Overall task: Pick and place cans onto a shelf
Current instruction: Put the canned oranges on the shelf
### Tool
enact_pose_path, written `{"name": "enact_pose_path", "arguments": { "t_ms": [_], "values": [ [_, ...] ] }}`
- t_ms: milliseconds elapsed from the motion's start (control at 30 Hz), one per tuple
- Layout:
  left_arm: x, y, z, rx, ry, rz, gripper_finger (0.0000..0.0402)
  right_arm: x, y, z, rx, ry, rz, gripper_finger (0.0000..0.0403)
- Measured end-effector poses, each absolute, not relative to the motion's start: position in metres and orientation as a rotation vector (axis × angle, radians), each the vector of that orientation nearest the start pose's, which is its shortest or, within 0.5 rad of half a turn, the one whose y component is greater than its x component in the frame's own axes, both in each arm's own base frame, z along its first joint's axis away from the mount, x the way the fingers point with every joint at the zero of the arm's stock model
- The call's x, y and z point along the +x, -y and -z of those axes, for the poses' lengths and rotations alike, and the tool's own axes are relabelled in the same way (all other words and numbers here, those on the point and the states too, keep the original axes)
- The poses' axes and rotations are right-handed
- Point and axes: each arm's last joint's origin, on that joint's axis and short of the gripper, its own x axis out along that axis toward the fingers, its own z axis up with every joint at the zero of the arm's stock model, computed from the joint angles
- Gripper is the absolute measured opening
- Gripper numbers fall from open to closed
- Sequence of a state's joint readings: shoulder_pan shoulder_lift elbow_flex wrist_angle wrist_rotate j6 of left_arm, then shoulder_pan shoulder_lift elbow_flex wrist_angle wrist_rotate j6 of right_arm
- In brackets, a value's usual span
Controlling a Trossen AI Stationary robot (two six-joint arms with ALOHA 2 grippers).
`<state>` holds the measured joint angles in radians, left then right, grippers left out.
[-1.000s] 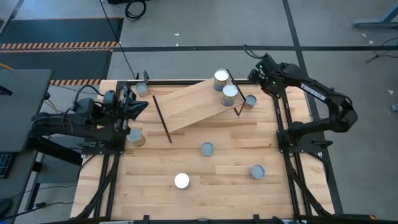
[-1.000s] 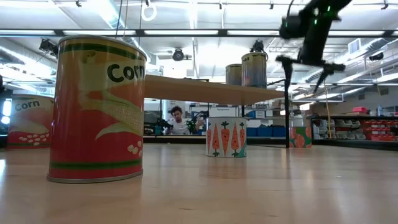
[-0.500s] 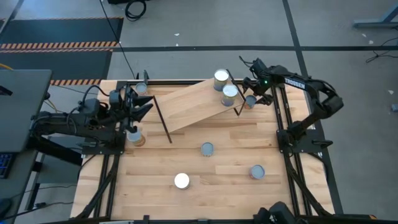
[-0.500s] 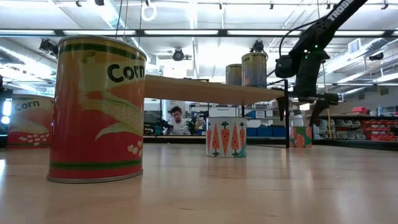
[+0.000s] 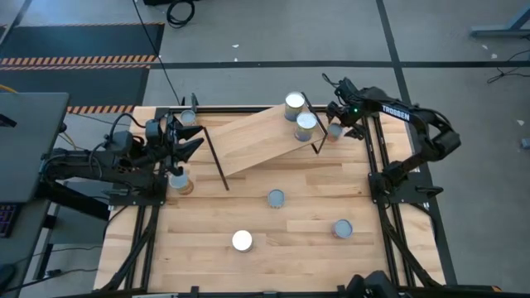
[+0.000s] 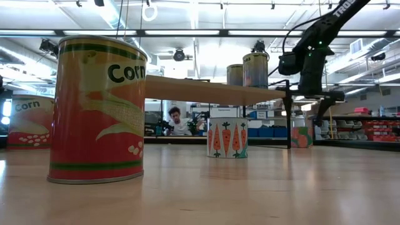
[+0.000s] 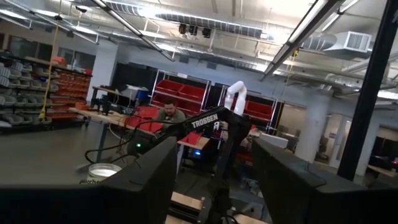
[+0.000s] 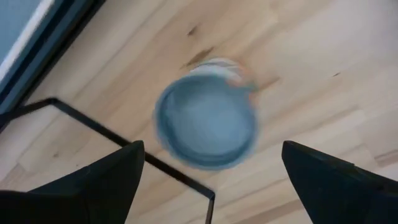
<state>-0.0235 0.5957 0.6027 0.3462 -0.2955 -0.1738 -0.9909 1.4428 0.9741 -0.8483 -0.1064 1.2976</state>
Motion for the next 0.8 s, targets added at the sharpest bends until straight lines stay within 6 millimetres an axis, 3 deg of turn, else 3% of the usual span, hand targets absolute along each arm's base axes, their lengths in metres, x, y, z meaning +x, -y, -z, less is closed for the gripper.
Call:
{"name": "enact_pose_path", "arguments": {
  "t_ms": [167, 400, 633, 800],
  "values": [
    [0.136, -0.005, -0.346, -0.216, 0.371, -0.24, 0.0207, 0.142, 0.214, -0.211, 1.731, -0.539, 1.569, 0.0387],
    [0.136, -0.005, -0.346, -0.224, 0.372, -0.239, 0.0206, 0.159, 0.23, -0.196, 1.766, -0.458, 1.507, 0.0387],
    [0.136, -0.005, -0.346, -0.225, 0.372, -0.239, 0.0206, 0.153, 0.229, -0.191, 1.724, -0.456, 1.591, 0.0378],
    [0.136, -0.005, -0.346, -0.226, 0.373, -0.239, 0.0206, 0.154, 0.236, -0.18, 1.727, -0.448, 1.541, 0.0373]
  ]
}}
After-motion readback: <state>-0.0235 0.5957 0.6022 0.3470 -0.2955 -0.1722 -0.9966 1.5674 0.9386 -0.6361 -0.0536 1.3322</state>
